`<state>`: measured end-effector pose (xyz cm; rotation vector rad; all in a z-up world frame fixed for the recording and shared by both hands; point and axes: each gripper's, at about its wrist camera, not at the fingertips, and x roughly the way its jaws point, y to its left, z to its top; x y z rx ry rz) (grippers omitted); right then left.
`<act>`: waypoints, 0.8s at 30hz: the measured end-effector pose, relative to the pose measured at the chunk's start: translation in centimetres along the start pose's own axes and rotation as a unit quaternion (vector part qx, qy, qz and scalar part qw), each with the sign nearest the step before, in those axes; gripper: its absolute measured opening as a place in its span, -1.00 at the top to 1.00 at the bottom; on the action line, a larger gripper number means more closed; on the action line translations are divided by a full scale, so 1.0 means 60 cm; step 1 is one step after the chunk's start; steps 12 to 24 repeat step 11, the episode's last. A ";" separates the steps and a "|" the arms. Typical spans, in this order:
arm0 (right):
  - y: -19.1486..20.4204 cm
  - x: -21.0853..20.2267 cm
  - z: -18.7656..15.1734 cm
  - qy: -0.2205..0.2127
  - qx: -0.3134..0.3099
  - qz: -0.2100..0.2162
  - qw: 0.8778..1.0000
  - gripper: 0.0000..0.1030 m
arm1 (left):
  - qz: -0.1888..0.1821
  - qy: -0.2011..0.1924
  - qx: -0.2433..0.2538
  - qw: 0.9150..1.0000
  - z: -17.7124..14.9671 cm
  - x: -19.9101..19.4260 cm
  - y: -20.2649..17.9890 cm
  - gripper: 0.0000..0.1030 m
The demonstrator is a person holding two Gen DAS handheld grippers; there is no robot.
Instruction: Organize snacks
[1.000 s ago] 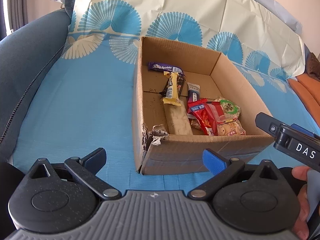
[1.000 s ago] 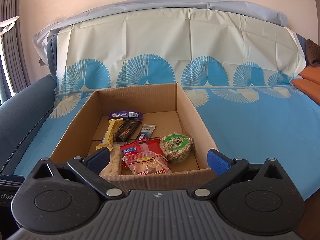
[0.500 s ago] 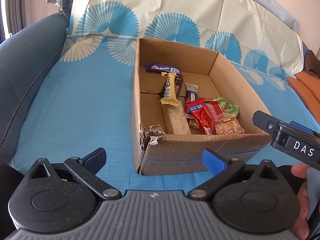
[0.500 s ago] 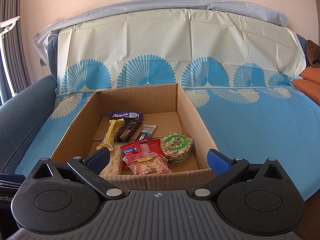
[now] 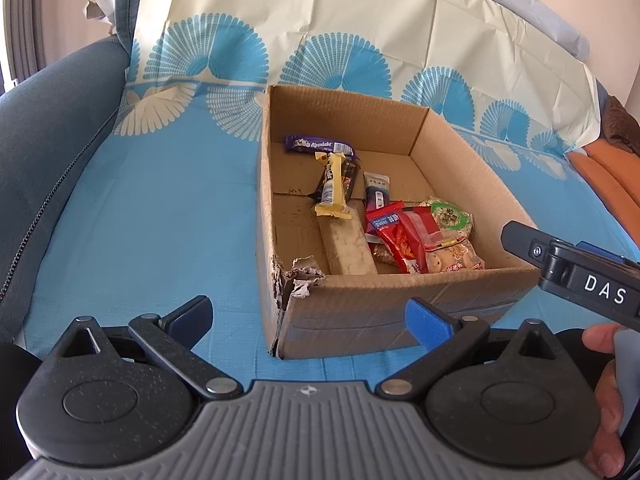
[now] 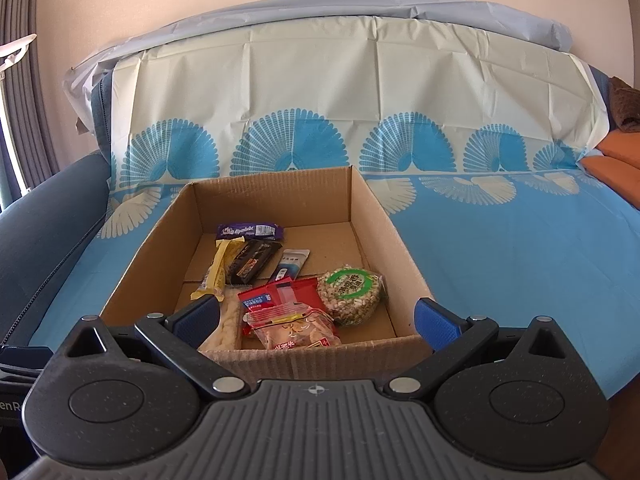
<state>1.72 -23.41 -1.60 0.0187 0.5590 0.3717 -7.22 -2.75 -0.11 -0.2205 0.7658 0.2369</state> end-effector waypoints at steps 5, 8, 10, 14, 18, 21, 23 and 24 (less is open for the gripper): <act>-0.003 0.004 0.002 0.002 0.007 0.002 1.000 -0.99 | 0.000 0.000 0.005 1.000 0.004 0.005 -0.004 -0.99; -0.005 0.007 0.003 0.004 0.010 0.002 1.000 -0.99 | 0.002 -0.002 0.010 1.000 0.007 0.007 -0.007 -0.99; -0.006 0.008 0.004 0.004 0.013 0.003 1.000 -0.99 | 0.003 -0.001 0.012 1.000 0.010 0.010 -0.009 -0.99; -0.008 0.008 0.004 0.003 0.015 0.004 1.000 -0.99 | 0.004 -0.001 0.014 1.000 0.012 0.010 -0.011 -0.99; -0.008 0.008 0.004 0.003 0.015 0.004 1.000 -0.99 | 0.004 -0.001 0.014 1.000 0.012 0.010 -0.011 -0.99; -0.008 0.008 0.004 0.003 0.015 0.004 1.000 -0.99 | 0.004 -0.001 0.014 1.000 0.012 0.010 -0.011 -0.99; -0.008 0.008 0.004 0.003 0.015 0.004 1.000 -0.99 | 0.004 -0.001 0.014 1.000 0.012 0.010 -0.011 -0.99; -0.008 0.008 0.004 0.003 0.015 0.004 1.000 -0.99 | 0.004 -0.001 0.014 1.000 0.012 0.010 -0.011 -0.99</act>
